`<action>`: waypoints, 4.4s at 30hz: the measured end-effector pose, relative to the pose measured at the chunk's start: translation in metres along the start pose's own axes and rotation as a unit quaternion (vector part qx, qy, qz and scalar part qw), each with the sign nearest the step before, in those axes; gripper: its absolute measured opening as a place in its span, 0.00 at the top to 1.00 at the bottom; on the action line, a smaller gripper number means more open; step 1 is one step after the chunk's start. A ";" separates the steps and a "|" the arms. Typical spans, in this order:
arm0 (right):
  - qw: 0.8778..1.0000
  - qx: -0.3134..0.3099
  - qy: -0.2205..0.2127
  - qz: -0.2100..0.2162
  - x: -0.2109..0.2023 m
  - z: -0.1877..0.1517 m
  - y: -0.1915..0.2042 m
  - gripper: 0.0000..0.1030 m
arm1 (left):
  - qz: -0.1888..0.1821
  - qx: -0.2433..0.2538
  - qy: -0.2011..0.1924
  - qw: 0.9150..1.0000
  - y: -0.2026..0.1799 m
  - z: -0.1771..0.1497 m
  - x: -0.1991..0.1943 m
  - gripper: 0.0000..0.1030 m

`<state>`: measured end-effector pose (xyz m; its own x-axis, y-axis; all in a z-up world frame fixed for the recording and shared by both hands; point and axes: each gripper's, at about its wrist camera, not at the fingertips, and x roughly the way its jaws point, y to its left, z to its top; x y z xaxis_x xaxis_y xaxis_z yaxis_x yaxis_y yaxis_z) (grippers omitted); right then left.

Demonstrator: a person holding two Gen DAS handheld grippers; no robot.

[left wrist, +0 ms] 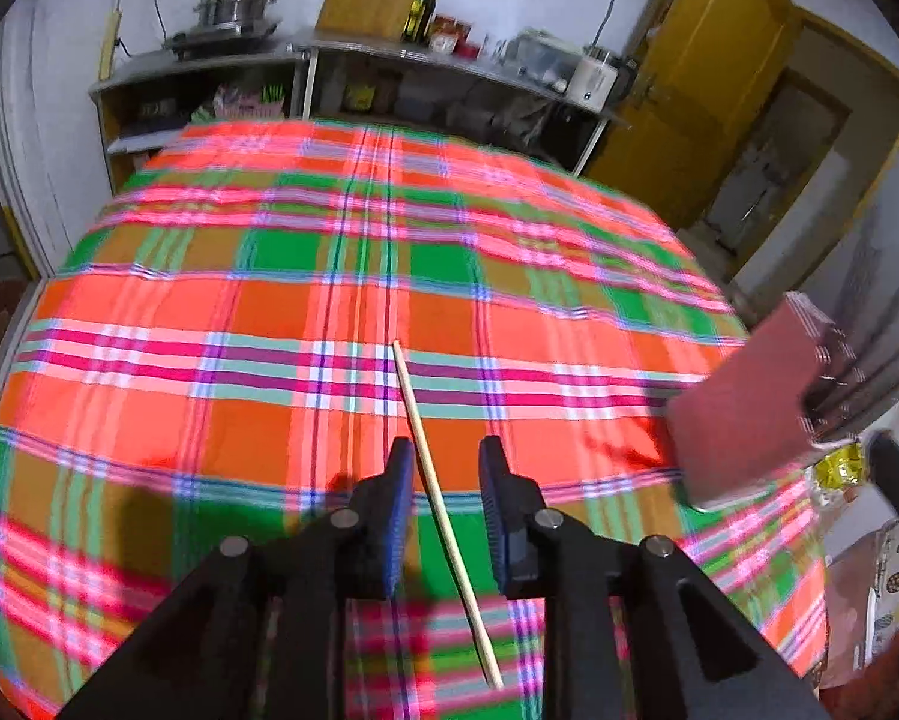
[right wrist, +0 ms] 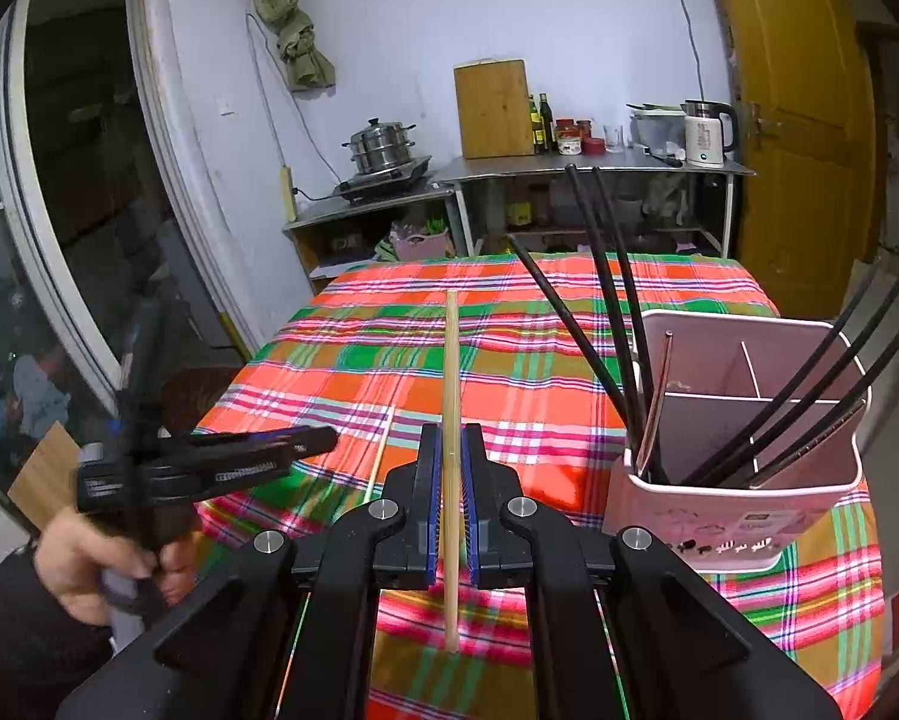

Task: Organize utensils
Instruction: 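Lift the wooden chopsticks upright with both tools toward the pink holder, then carry the upright wooden chopsticks with both tools above the pink holder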

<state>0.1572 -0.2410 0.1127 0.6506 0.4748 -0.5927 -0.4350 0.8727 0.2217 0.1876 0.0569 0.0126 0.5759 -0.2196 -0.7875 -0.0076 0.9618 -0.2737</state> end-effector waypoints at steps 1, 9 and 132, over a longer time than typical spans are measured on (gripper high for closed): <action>1.000 0.001 0.001 0.000 0.002 0.001 -0.002 0.94 | 0.004 0.002 0.007 1.000 0.000 0.002 0.010 0.77; 1.000 0.002 0.004 -0.003 0.009 0.004 -0.009 0.94 | 0.035 0.008 0.027 0.999 0.003 0.015 0.062 0.77; 0.999 0.018 -0.048 0.007 -0.046 -0.003 -0.009 0.94 | -0.110 0.076 -0.135 0.982 -0.067 -0.034 -0.150 0.95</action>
<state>0.1295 -0.2714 0.1359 0.7021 0.4941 -0.5128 -0.4226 0.8687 0.2584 0.0741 0.0203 0.1308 0.7458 -0.3924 -0.5383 0.2507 0.9140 -0.3189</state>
